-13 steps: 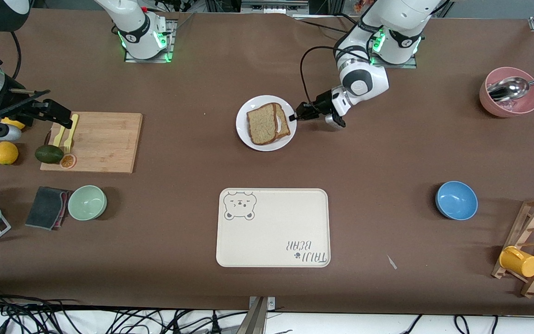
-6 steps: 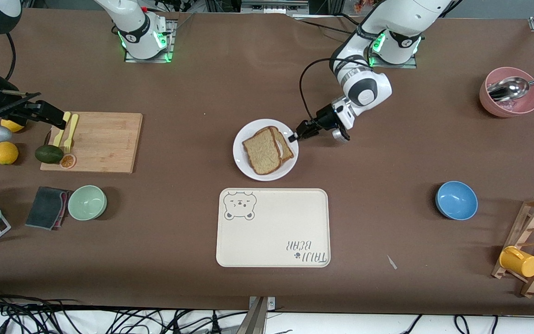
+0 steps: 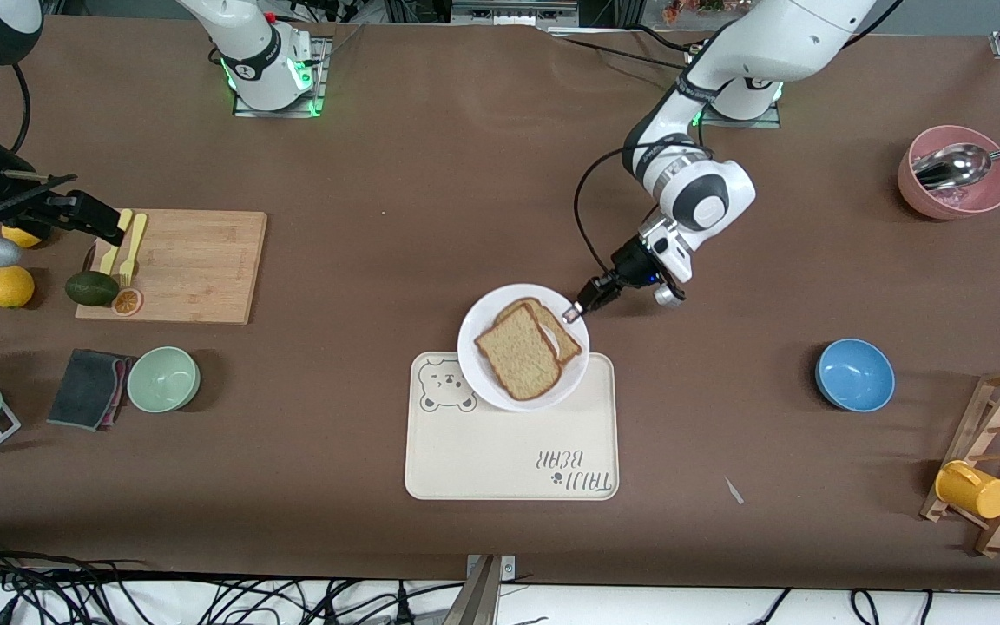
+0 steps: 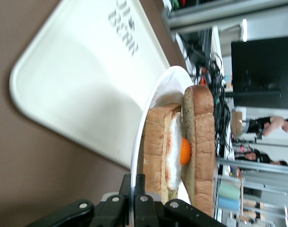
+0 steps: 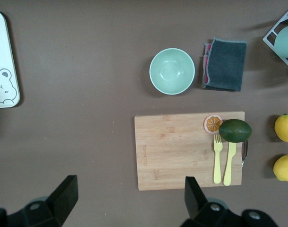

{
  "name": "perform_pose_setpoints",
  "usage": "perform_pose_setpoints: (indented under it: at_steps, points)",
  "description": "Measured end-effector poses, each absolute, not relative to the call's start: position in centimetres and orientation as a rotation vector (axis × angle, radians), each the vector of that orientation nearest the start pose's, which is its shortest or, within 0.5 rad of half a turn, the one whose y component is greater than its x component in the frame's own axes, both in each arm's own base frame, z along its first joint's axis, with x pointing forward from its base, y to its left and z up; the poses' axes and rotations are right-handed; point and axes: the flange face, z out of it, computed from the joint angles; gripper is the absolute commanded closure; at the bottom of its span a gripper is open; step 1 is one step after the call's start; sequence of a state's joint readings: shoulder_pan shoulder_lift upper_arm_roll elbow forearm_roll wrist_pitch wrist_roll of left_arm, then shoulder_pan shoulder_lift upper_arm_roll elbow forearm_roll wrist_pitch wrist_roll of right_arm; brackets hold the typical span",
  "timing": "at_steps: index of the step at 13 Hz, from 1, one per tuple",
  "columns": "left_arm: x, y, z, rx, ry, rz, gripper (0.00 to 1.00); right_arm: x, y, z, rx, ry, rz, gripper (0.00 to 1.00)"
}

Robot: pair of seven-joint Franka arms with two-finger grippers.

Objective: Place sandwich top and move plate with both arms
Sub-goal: 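Slide the white plate onto the bear tray with the left gripper, then open the left gripper to release the plate rim on the tray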

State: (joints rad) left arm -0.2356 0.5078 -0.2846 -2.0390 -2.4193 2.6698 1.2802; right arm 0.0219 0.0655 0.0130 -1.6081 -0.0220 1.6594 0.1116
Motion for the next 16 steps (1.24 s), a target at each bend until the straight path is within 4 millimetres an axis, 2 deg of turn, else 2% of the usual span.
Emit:
perform_pose_setpoints:
  at_steps: [3,5,10,12,13,14,15,16]
  points:
    - [54.2,-27.2,16.5,2.014,0.697,0.439,1.0,58.7,2.0,56.9,-3.16,0.112,0.002,0.0]
    - [56.0,-27.6,15.5,2.022,0.727,0.451,1.0,58.9,2.3,56.6,-3.16,0.105,0.006,0.0]
    - [57.5,-29.4,13.9,2.042,0.771,0.457,1.0,58.8,4.2,56.6,-3.16,0.052,0.003,0.0]
    - [57.8,-30.2,13.2,2.047,0.778,0.468,1.0,58.8,4.2,56.6,-3.16,0.051,0.002,0.0]
    - [57.9,-30.5,13.2,2.045,0.778,0.469,0.79,58.8,4.2,56.7,-3.16,0.051,0.0,0.0]
    - [58.1,-30.5,13.3,2.044,0.778,0.471,0.51,58.7,4.2,56.8,-3.16,0.053,-0.003,0.0]
    - [58.2,-30.4,13.3,2.044,0.78,0.475,0.29,58.7,4.1,56.9,-3.16,0.059,-0.007,0.0]
    - [58.4,-30.2,13.3,2.044,0.781,0.48,0.11,58.7,3.9,57.0,-3.159,0.076,-0.009,0.0]
